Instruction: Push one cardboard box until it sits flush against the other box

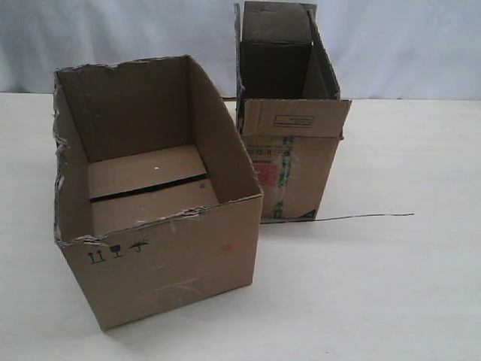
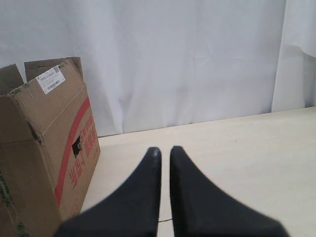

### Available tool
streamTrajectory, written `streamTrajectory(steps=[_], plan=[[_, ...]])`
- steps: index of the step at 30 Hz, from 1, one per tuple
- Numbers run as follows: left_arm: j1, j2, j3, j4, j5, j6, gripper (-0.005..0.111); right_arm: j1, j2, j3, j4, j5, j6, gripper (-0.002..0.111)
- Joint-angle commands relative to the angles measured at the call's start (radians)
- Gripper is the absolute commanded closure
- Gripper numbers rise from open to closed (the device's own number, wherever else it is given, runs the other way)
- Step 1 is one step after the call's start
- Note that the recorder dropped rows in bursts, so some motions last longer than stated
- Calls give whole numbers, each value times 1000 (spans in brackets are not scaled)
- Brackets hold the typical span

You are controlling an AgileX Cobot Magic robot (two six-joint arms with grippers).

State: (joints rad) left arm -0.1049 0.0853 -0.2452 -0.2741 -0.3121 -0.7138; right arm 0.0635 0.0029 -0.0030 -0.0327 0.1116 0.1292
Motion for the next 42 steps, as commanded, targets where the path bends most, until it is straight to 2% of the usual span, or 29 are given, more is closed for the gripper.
streamTrajectory(steps=[1, 3, 7, 8, 11, 12, 16, 25, 36, 42], plan=[[0, 198, -351, 313, 544, 43, 107, -2, -3, 3, 2, -9, 4, 103], [0, 297, -535, 328, 781, 168, 107, -2, -3, 3, 2, -9, 4, 103], [0, 501, -826, 127, 1160, 728, 107, -2, -3, 3, 2, -9, 4, 103], [0, 549, -888, 74, 1254, 805, 107, -2, -3, 3, 2, -9, 4, 103], [0, 680, -1018, -17, 1506, 899, 107, -2, -3, 3, 2, -9, 4, 103], [0, 711, -1047, -35, 1533, 912, 107, -2, -3, 3, 2, -9, 4, 103], [0, 758, -1064, -85, 1533, 945, 107, -2, -3, 3, 2, -9, 4, 103], [0, 675, -1044, -124, 1533, 1005, 107, -2, -3, 3, 2, -9, 4, 103], [0, 540, -692, -330, 1533, 1111, 107, -2, -3, 3, 2, -9, 4, 103], [0, 525, -561, -629, 1533, 1202, 107, -2, -3, 3, 2, -9, 4, 103]])
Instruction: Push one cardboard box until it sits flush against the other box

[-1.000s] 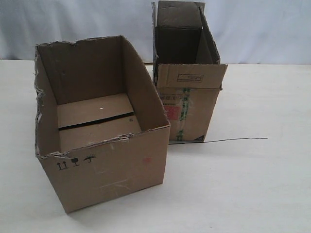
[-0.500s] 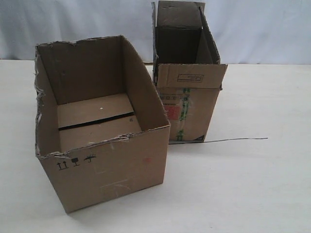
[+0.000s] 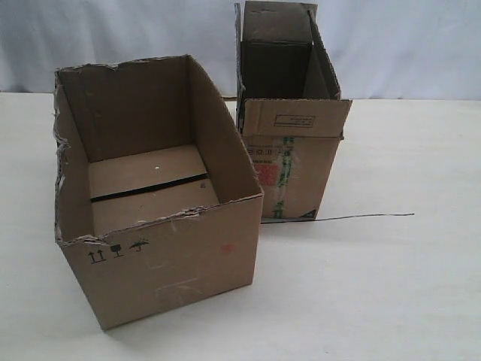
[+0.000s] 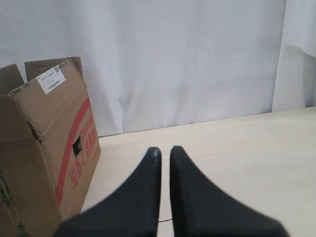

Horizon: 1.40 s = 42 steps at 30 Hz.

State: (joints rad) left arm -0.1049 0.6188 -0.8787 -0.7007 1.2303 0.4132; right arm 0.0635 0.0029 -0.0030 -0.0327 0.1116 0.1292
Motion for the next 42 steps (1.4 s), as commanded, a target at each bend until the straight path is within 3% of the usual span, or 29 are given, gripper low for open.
streamTrajectory(steps=[1, 5, 10, 16, 27, 31, 40, 42], plan=[[0, -9, 97, -243, -9, 102, 107, -2, -3, 3, 2, -9, 4, 103], [0, -9, 177, -322, -9, 194, 107, -2, -3, 3, 2, -9, 4, 103], [0, -5, 196, -249, -51, 242, 107, -2, -3, 3, 2, -9, 4, 103], [0, 90, 112, 18, -9, 239, 107, -2, -3, 3, 2, -9, 4, 103], [-2, 179, -90, 89, -9, 343, 107, -2, -3, 3, 2, -9, 4, 103], [-87, 179, -91, 117, -9, 314, 107, -2, -3, 3, 2, -9, 4, 103], [-366, 182, -89, 140, -9, 211, 107, -2, -3, 3, 2, -9, 4, 103], [-424, 197, -89, 112, -67, 211, 107, -2, -3, 3, 2, -9, 4, 103]])
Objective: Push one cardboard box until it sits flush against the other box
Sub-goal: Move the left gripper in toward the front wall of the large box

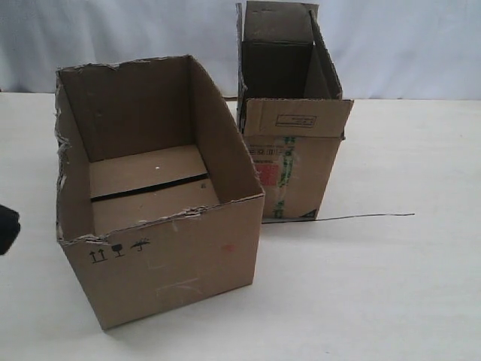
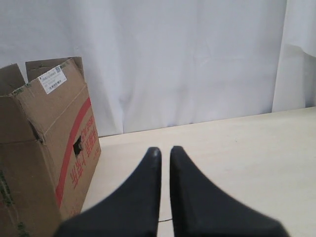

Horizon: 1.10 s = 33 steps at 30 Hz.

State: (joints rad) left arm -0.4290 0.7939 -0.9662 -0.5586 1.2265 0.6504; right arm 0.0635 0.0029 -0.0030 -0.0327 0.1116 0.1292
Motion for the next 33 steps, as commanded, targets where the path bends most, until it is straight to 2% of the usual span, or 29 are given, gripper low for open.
streamTrajectory(steps=[1, 5, 8, 11, 14, 15, 17, 21, 22, 23, 24, 26, 30, 33], plan=[[-122, 33, -2, -56, -100, -27, 107, -2, -3, 3, 2, -9, 4, 103], [-246, 117, -2, -161, -223, 5, 107, -2, -3, 3, 2, -9, 4, 103], [-348, 186, -2, -127, -257, -21, 107, -2, -3, 3, 2, -9, 4, 103], [-426, 238, -4, -48, -292, -125, 107, -2, -3, 3, 2, -9, 4, 103], [-487, 276, -27, 108, -276, -281, 107, -2, -3, 3, 2, -9, 4, 103], [-527, 300, -56, 241, -239, -422, 107, -2, -3, 3, 2, -9, 4, 103], [-570, 322, -79, 331, -197, -530, 107, -2, -3, 3, 2, -9, 4, 103], [-674, 372, -83, 387, -160, -617, 107, -2, -3, 3, 2, -9, 4, 103], [-741, 407, -83, 478, -152, -698, 107, -2, -3, 3, 2, -9, 4, 103], [-768, 422, -83, 532, -146, -743, 107, -2, -3, 3, 2, -9, 4, 103], [-827, 461, -83, 682, -134, -871, 107, -2, -3, 3, 2, -9, 4, 103], [-889, 517, -83, 781, -157, -945, 107, -2, -3, 3, 2, -9, 4, 103], [-920, 607, -83, 793, -189, -941, 107, -2, -3, 3, 2, -9, 4, 103], [-920, 631, -83, 904, -191, -941, 107, -2, -3, 3, 2, -9, 4, 103]])
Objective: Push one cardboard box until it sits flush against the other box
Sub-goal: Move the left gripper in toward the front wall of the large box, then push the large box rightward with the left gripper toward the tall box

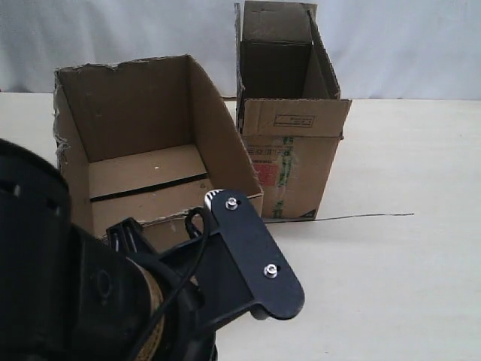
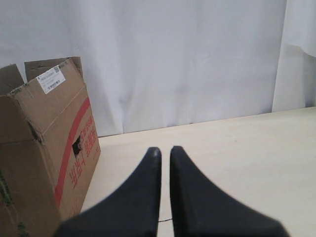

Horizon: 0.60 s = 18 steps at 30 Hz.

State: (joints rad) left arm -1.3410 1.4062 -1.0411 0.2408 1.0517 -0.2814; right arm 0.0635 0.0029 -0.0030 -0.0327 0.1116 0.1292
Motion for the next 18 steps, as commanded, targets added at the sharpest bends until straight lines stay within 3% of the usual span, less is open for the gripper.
streamTrajectory(steps=[1, 7, 15, 18], plan=[[-8, 20, -8, 135, -16, -9, 107, -2, -3, 3, 2, -9, 4, 103], [-8, 21, 87, 220, -23, -7, 107, -2, -3, 3, 2, -9, 4, 103], [-8, 21, 149, 327, -148, -73, 107, -2, -3, 3, 2, -9, 4, 103], [40, 21, 149, 381, -154, -87, 107, -2, -3, 3, 2, -9, 4, 103]])
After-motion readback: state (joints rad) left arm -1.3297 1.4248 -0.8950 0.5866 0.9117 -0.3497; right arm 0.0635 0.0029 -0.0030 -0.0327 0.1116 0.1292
